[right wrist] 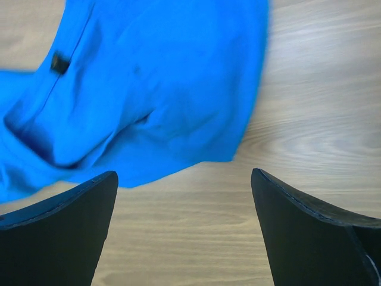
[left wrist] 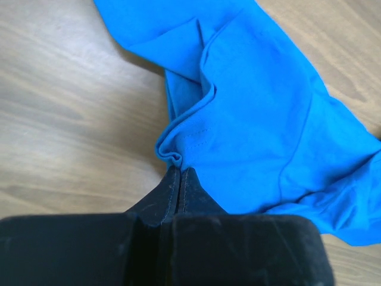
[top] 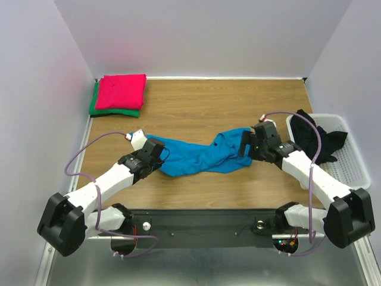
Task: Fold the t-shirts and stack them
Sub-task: Flatten the tshirt out
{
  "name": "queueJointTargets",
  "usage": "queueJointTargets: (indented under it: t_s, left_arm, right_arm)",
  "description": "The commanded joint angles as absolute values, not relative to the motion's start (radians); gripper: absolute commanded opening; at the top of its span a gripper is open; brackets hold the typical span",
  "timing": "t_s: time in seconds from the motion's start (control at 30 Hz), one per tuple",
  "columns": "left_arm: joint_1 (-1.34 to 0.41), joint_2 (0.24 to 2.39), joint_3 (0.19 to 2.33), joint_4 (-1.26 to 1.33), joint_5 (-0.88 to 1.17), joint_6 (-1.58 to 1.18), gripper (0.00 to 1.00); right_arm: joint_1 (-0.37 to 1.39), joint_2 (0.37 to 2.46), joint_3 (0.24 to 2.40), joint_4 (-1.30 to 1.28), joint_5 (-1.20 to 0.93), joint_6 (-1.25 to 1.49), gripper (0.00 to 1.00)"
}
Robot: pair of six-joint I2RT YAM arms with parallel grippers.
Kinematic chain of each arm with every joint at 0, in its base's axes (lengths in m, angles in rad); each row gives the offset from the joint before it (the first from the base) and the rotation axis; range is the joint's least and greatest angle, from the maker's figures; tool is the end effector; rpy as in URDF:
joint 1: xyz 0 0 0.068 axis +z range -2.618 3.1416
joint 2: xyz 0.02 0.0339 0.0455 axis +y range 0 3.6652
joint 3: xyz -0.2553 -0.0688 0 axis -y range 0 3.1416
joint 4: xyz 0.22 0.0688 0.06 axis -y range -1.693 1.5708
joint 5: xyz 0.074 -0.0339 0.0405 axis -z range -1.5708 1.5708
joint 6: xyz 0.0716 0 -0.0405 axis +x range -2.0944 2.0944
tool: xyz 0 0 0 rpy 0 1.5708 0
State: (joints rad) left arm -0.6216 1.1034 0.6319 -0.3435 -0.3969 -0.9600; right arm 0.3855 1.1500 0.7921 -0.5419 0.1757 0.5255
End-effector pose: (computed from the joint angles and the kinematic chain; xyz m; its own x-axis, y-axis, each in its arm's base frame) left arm 0.1984 -0.1081 0.1930 -0.6027 -0.4976 -0.6238 -0.3002 0.8657 -0.4005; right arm 0.2203 0.0759 0.2125 -0.7630 0.2234 -0.6065 0.1309 0.9723 0.1935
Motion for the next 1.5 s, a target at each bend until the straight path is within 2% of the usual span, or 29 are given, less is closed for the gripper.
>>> queueJointTargets:
  t_s: [0.0,0.13,0.23,0.27,0.33,0.6,0.7,0.9,1.0,1.07,1.2,1.37,1.47]
  left_arm:
    - [-0.617,1.058,0.614,-0.394,-0.420,-0.976,0.00]
    - [-0.615,1.055,0.615,-0.407,-0.419,-0.974,0.00]
    - [-0.614,1.061,0.607,-0.407,-0.413,-0.974,0.00]
    - [-0.615,1.063,0.604,-0.405,-0.411,-0.974,0.00]
    - [-0.614,1.062,0.601,-0.405,-0.413,-0.976,0.00]
    - [-0.611,1.040,0.601,-0.411,-0.422,-0.966,0.00]
    - [-0.607,1.034,0.603,-0.411,-0.422,-0.963,0.00]
    - [-0.604,1.023,0.611,-0.425,-0.429,-0.960,0.00]
    - [-0.603,1.012,0.603,-0.428,-0.431,-0.960,0.00]
    - [-0.601,1.005,0.603,-0.429,-0.428,-0.960,0.00]
    - [-0.601,0.997,0.606,-0.437,-0.431,-0.960,0.00]
    - [-0.601,0.989,0.603,-0.420,-0.413,-0.954,0.00]
    - [-0.601,0.989,0.601,-0.414,-0.407,-0.951,0.00]
  right_arm:
    - [0.471,1.196,0.833,-0.473,0.127,0.506,0.98]
    - [0.494,1.268,0.854,-0.439,0.141,0.509,0.91]
    - [0.494,1.317,0.890,-0.414,0.169,0.488,0.80]
    - [0.494,1.359,0.917,-0.411,0.167,0.470,0.70]
    - [0.494,1.405,0.946,-0.410,0.169,0.448,0.56]
    - [0.494,1.555,1.023,-0.407,0.207,0.344,0.54]
    - [0.494,1.595,1.040,-0.406,0.227,0.350,0.41]
    - [0.494,1.621,1.057,-0.403,0.311,0.388,0.26]
    - [0.494,1.624,1.055,-0.403,0.340,0.408,0.14]
    - [0.494,1.617,1.058,-0.400,0.348,0.414,0.01]
    - [0.494,1.586,1.065,-0.393,0.357,0.423,0.01]
    - [0.494,1.580,1.075,-0.370,0.224,0.355,0.01]
    - [0.495,1.589,1.074,-0.362,0.213,0.348,0.01]
